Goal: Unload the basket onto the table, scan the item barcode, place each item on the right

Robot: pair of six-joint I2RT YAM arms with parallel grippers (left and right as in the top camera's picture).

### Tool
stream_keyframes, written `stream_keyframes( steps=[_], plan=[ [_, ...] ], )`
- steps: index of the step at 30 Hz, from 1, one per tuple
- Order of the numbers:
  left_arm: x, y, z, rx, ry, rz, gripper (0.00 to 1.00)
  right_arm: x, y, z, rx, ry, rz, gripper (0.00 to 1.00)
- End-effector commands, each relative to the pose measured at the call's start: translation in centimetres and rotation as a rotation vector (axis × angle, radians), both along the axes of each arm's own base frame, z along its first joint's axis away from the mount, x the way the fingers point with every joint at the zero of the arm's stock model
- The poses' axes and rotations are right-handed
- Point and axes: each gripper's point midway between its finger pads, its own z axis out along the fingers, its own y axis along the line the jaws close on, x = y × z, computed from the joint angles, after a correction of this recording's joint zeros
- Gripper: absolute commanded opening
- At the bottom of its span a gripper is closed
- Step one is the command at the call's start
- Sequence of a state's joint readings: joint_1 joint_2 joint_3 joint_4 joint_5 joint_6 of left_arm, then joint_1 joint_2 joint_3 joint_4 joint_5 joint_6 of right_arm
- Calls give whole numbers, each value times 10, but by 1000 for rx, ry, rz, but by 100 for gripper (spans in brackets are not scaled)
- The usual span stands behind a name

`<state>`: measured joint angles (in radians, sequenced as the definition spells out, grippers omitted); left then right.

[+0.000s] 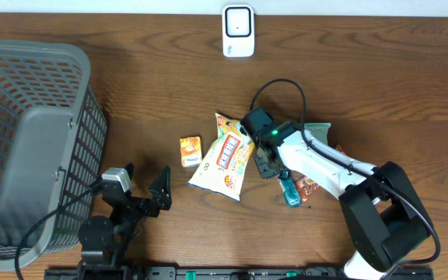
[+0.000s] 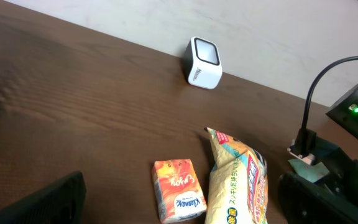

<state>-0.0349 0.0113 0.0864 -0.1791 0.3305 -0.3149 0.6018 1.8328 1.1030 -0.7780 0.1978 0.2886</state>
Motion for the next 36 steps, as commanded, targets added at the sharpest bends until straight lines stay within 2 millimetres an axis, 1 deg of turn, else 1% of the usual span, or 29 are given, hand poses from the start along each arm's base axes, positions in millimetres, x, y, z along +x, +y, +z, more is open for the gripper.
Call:
stream_keyframes(
  steps=[1, 5, 6, 8, 9, 11, 17, 19, 22, 24, 26, 30, 33, 36],
  plan=[
    [0, 0, -8, -3, 23, 4, 98, 1, -7, -13, 16, 34, -57, 42],
    [0, 0, -8, -3, 23, 5, 98, 6, -14, -24, 38, 58, -92, 39],
    [0, 0, -8, -3, 23, 4, 98, 7, -17, -27, 36, 65, -103, 36],
    [0, 0, -8, -3, 23, 4, 98, 8, -20, -29, 40, 70, -116, 24],
    [0, 0, -8, -3, 23, 4, 98, 10, -21, -29, 42, 68, -121, 21],
    [0, 0, -8, -3, 23, 4, 98, 14, -21, -25, 54, 56, -128, 20],
    [0, 0, -8, -3, 23, 4, 98, 27, -6, -12, 115, 42, -103, 14],
    [0, 0, -8, -3, 23, 5, 98, 34, 4, -7, 150, 32, -67, 13],
    [0, 0, -8, -3, 23, 5, 98, 48, 16, 2, 198, -7, -25, 13],
    [0, 0, -8, -3, 23, 4, 98, 53, 21, 3, 218, -21, -15, 15],
    [0, 0, -8, -3, 23, 4, 98, 49, 24, 3, 236, -1, 4, 15],
    [0, 0, -8, -3, 23, 4, 98, 23, 32, 0, 277, 113, 162, 18],
    [0, 0, -8, -3, 23, 4, 98, 11, 24, -1, 245, 167, 230, 17],
    [0, 0, -8, -3, 23, 5, 98, -2, 18, -1, 222, 219, 262, 18]
  ],
)
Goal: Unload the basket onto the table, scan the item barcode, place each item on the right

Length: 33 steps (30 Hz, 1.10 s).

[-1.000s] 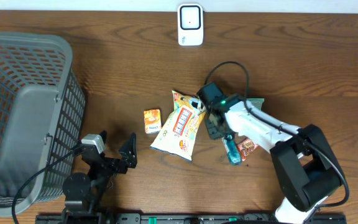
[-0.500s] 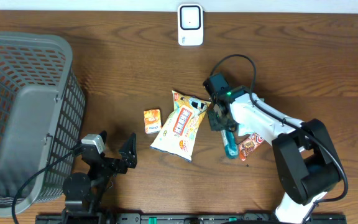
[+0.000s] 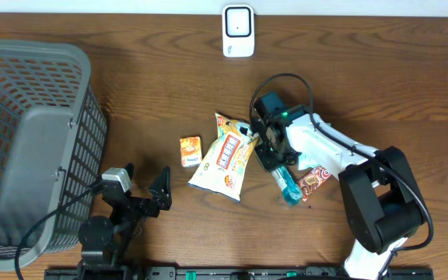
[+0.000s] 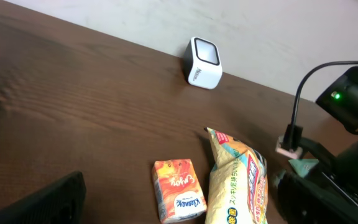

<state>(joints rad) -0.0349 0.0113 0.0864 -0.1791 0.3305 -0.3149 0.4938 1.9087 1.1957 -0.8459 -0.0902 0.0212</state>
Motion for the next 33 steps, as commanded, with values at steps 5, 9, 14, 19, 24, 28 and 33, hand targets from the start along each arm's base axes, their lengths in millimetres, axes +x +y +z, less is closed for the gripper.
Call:
stream_keyframes(
  steps=[5, 9, 14, 19, 24, 28, 33],
  plan=[
    [0, 0, -8, -3, 23, 5, 98, 2, 1, 4, 15, -2, 120, 34],
    [0, 0, -8, -3, 23, 4, 98, 6, 3, 7, 21, -15, 123, 49],
    [0, 0, -8, -3, 23, 4, 98, 12, 6, 13, 28, -33, 124, 63],
    [0, 0, -8, -3, 23, 4, 98, 16, 8, 21, 30, -37, 121, 58],
    [0, 0, -8, -3, 23, 5, 98, 15, 1, 20, -50, -51, 117, 56],
    [0, 0, -8, -3, 23, 4, 98, 13, 8, 26, -91, -72, 159, 58],
    [0, 0, -8, -3, 23, 4, 98, 18, 16, 42, -155, -125, 149, 63]
  ],
)
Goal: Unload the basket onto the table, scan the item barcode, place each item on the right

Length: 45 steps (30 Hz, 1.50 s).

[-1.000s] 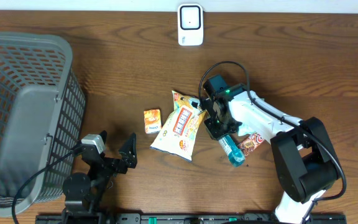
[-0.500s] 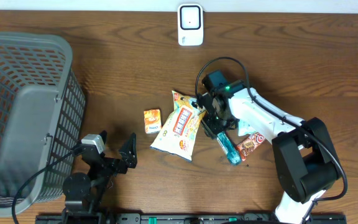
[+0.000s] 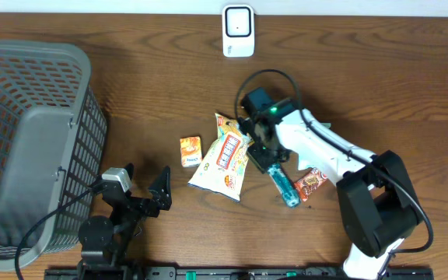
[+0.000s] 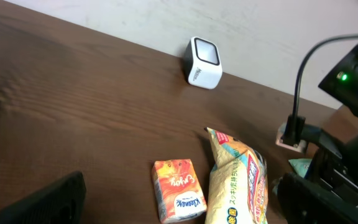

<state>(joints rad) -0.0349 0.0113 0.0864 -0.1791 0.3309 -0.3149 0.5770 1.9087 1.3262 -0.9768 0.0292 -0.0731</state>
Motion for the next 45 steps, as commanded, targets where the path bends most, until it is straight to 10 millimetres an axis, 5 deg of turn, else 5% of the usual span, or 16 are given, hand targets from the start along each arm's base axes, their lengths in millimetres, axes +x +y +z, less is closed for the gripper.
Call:
stream_keyframes(
  steps=[1, 13, 18, 22, 30, 38, 45],
  plan=[
    [0, 0, -8, -3, 23, 5, 98, 11, 4, 15, -47, -66, -28, 64],
    [0, 0, -8, -3, 23, 5, 98, 6, 10, 31, -52, -33, -190, 56],
    [0, 1, -8, -3, 23, 5, 98, -2, 8, 33, -67, -31, -572, 55],
    [0, 0, -8, -3, 23, 5, 98, -6, 10, 31, -56, -23, -704, 99],
    [0, 0, -8, -3, 23, 5, 98, -17, 8, 27, -111, -32, -659, 99],
    [0, 0, -8, -3, 23, 5, 98, -36, -13, -6, -277, -51, -780, 99],
    [0, 0, -8, -3, 23, 5, 98, -48, -26, -47, -419, 11, -761, 76]
  ],
)
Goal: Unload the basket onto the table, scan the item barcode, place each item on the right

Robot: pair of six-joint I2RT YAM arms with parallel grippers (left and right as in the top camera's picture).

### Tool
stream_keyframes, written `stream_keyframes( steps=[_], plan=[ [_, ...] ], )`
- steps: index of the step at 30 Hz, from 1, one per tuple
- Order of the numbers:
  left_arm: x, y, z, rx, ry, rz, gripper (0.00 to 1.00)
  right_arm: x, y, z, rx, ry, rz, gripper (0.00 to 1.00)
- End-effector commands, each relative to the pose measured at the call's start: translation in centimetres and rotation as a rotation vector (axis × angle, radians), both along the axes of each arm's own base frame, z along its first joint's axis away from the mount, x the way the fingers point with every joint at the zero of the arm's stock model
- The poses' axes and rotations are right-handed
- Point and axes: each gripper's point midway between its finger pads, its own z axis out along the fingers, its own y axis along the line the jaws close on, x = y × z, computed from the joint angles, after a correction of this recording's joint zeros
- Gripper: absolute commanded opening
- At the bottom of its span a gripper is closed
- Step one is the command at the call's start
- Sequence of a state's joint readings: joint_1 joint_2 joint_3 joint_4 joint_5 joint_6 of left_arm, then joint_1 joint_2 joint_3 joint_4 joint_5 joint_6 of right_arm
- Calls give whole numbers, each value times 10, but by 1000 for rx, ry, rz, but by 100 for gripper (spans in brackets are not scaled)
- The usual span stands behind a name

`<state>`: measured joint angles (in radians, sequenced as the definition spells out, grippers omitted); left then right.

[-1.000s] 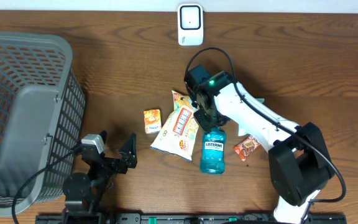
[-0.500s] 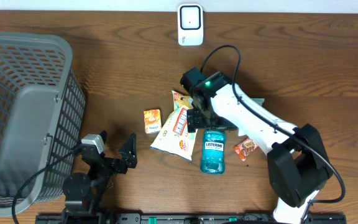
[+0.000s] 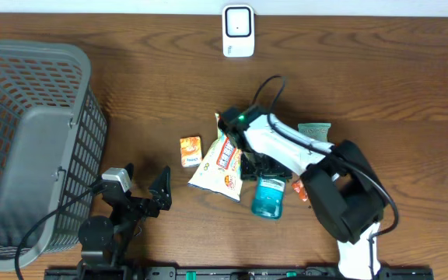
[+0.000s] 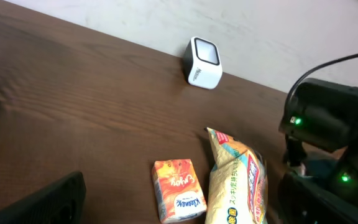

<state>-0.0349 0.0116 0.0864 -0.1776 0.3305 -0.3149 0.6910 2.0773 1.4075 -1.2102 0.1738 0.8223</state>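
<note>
The white barcode scanner [image 3: 238, 31] stands at the table's far edge, also visible in the left wrist view [image 4: 205, 62]. My right gripper [image 3: 261, 169] is shut on a teal bottle [image 3: 268, 196], which looks large and raised off the table beside the yellow snack bag [image 3: 222, 159]. An orange juice carton [image 3: 190, 151] lies left of the bag; the left wrist view shows the carton [image 4: 179, 190] and the bag [image 4: 236, 183] too. My left gripper [image 3: 147, 177] rests open near the front edge, with nothing between its fingers [image 4: 51, 200].
A big grey mesh basket [image 3: 29, 140] fills the left side. A teal packet [image 3: 315, 131] and a red wrapper [image 3: 299, 188] lie right of the right arm. The right arm's body [image 4: 328, 124] and cable arch over the table's middle.
The right gripper has shifted left toward the snack bag and now holds the teal bottle, which is off the table and nearer the front. The left arm stayed still.
The right gripper was first down among the items right of the snack bag, with the teal bottle lying on the table. It then stood over the bottle's far end at two moments. Now the bottle is lifted in its grip. The left gripper stayed open throughout.
</note>
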Motion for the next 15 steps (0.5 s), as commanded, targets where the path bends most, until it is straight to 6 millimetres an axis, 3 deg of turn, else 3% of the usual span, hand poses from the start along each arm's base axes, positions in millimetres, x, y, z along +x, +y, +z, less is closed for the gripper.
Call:
stream_keyframes(
  steps=[1, 7, 9, 15],
  plan=[
    [0, 0, -9, -3, 24, 5, 98, -7, -13, -26, -88, 40, -13, 72],
    [0, 0, -9, -3, 24, 5, 98, -13, -19, -33, -121, 79, -4, 37],
    [0, 0, -9, -3, 24, 4, 98, -10, -14, -36, -89, 83, 40, 33],
    [0, 0, -9, -3, 24, 4, 98, -4, 30, -47, 209, 188, 321, 25]
  ],
)
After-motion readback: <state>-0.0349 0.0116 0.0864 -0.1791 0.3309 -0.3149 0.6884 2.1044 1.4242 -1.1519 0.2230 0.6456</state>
